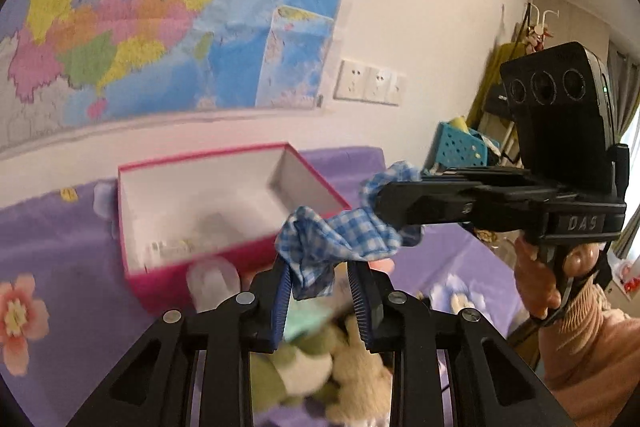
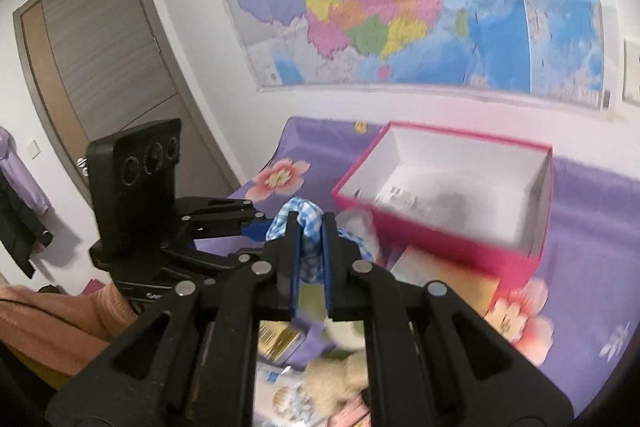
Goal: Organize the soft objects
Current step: 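Carry the scrunchie over the pink box and open the left gripper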
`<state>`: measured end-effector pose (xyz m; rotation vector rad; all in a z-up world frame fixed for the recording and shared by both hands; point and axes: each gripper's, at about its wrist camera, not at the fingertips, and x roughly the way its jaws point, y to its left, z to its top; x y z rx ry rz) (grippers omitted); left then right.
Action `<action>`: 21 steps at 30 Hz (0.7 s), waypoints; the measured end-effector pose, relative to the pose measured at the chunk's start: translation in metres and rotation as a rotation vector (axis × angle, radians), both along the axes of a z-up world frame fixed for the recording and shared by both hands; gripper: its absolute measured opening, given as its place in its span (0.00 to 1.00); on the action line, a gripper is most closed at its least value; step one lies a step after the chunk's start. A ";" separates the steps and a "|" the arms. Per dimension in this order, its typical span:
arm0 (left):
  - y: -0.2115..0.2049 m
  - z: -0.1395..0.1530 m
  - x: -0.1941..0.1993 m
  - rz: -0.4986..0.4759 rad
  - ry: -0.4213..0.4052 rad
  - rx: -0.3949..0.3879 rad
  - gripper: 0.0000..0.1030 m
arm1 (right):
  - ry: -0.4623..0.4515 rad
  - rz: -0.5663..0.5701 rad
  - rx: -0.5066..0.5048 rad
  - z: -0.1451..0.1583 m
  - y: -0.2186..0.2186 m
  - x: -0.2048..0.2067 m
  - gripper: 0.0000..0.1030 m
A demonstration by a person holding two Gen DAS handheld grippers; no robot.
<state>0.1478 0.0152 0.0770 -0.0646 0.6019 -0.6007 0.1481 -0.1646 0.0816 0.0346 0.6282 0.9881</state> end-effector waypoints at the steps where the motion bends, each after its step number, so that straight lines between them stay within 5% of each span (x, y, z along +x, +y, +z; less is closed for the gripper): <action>1: 0.000 0.003 0.007 0.010 -0.002 0.006 0.27 | -0.010 -0.002 0.001 0.004 0.001 0.006 0.11; 9: 0.004 0.008 0.066 0.093 0.020 0.078 0.27 | -0.028 -0.069 0.008 0.013 0.015 0.067 0.11; 21: 0.019 -0.033 0.136 0.195 0.147 0.129 0.27 | 0.020 -0.151 -0.060 -0.021 0.045 0.144 0.11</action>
